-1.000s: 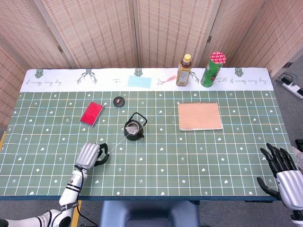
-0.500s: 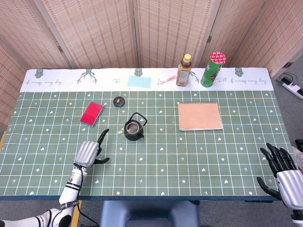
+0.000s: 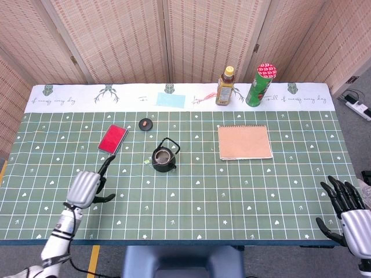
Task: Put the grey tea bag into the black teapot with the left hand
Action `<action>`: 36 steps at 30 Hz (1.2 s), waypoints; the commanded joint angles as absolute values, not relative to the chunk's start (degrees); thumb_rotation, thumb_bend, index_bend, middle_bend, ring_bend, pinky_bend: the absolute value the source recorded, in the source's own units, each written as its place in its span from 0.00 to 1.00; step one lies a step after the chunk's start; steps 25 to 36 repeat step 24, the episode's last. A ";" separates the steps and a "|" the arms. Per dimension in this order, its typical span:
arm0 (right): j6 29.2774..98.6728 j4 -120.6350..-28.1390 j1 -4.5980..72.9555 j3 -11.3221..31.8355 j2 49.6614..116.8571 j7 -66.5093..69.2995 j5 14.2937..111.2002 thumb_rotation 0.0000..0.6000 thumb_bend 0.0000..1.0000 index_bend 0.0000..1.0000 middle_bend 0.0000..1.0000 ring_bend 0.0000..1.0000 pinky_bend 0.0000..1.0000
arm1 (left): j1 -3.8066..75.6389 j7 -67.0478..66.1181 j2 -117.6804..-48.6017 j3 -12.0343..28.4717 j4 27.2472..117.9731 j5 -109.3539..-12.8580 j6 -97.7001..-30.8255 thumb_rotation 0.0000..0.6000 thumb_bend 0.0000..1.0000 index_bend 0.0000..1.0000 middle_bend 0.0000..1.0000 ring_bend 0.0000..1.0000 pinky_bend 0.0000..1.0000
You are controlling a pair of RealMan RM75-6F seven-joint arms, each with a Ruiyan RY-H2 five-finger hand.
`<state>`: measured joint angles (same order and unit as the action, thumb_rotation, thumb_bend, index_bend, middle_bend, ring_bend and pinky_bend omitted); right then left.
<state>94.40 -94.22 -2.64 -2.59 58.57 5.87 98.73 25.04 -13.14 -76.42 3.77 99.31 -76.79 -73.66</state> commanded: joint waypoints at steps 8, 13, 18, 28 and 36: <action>93.01 -95.09 -2.17 -1.30 59.71 2.49 96.28 1.00 0.35 0.00 0.00 0.00 0.00 | 6.23 -17.72 -58.71 -6.80 107.89 -88.75 -94.03 1.00 0.12 0.11 0.22 0.13 0.12; 91.90 -95.41 -1.81 -1.21 60.02 1.55 95.65 1.00 0.35 0.00 0.00 0.00 0.00 | 1.18 -17.02 -65.64 -5.02 97.93 -89.26 -101.36 1.00 0.12 0.12 0.20 0.08 0.06; 90.43 -95.48 -1.14 -0.91 60.12 1.26 94.73 1.00 0.35 0.00 0.00 0.00 0.00 | 0.51 -15.26 -66.44 -4.62 96.26 -91.07 -101.41 1.00 0.12 0.10 0.17 0.06 0.06; 89.68 -95.58 -0.65 -0.98 60.23 0.98 94.97 1.00 0.35 0.00 0.00 0.00 0.00 | 0.44 -13.86 -66.25 -4.45 96.54 -90.43 -98.44 1.00 0.12 0.09 0.17 0.06 0.06; 89.68 -95.58 -0.65 -0.98 60.23 0.98 94.97 1.00 0.35 0.00 0.00 0.00 0.00 | 0.44 -13.86 -66.25 -4.45 96.54 -90.43 -98.44 1.00 0.12 0.09 0.17 0.06 0.06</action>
